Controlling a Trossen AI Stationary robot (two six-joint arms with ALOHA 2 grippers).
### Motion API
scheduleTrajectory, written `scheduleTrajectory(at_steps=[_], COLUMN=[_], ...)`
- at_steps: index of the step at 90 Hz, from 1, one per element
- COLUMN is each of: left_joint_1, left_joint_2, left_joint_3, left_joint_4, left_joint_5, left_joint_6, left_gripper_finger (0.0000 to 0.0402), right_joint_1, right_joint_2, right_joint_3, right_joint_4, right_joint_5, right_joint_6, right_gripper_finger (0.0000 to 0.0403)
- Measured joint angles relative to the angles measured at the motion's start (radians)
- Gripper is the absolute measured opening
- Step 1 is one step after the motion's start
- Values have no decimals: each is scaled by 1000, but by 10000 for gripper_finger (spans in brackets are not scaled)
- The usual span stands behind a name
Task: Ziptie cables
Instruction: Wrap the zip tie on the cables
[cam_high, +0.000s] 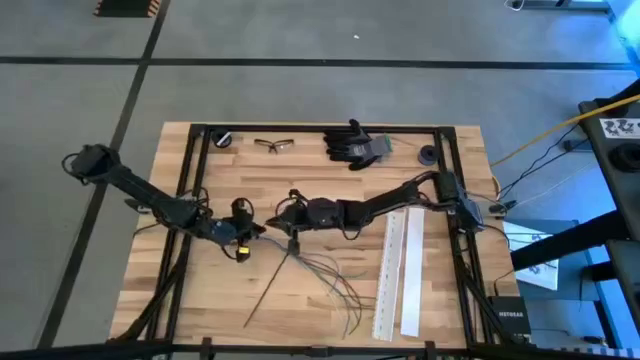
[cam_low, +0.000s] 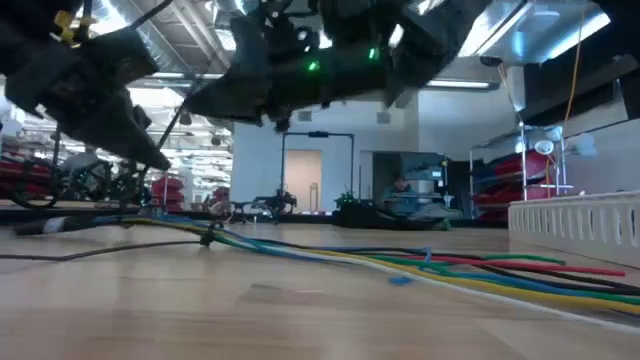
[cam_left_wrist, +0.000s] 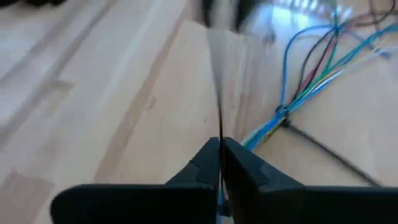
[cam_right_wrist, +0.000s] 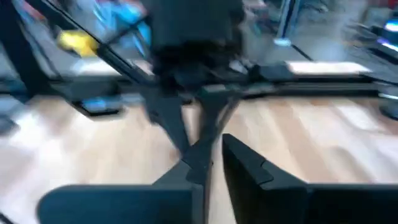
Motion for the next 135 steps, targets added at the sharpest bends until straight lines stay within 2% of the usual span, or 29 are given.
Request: scheduleTrajectory(at_steps=[8,17,22,28,40,51,66,88,109,135], left_joint_1=[0,0,0,0,1,1,8,8,14,14], left_joint_2=[0,0,0,0,0,0,0,0,-16,-138], left_joint_3=[8,9,9,9,9,9,9,9,9,19], left_joint_4=[-1,-4,-1,3,33,50,51,52,62,69], left_joint_5=[0,-3,-3,-3,-12,-15,-17,-29,-37,-66], left_joint_6=[11,10,8,7,15,28,24,18,16,97], left_gripper_finger=[0,0,0,0,0,0,0,0,0,0], right_joint_1=[0,0,0,1,20,39,42,40,38,38], right_joint_2=[-58,-98,-103,-86,40,172,328,353,349,377], right_joint_3=[1,-1,-4,-40,-115,-69,82,189,203,204], right_joint_4=[-166,-314,-339,-281,46,294,278,150,142,146], right_joint_5=[89,129,136,135,69,36,29,-5,-29,-20], right_joint_6=[-27,-11,14,62,149,160,134,74,29,25], right_gripper_finger=[74,101,110,116,116,111,98,68,7,0])
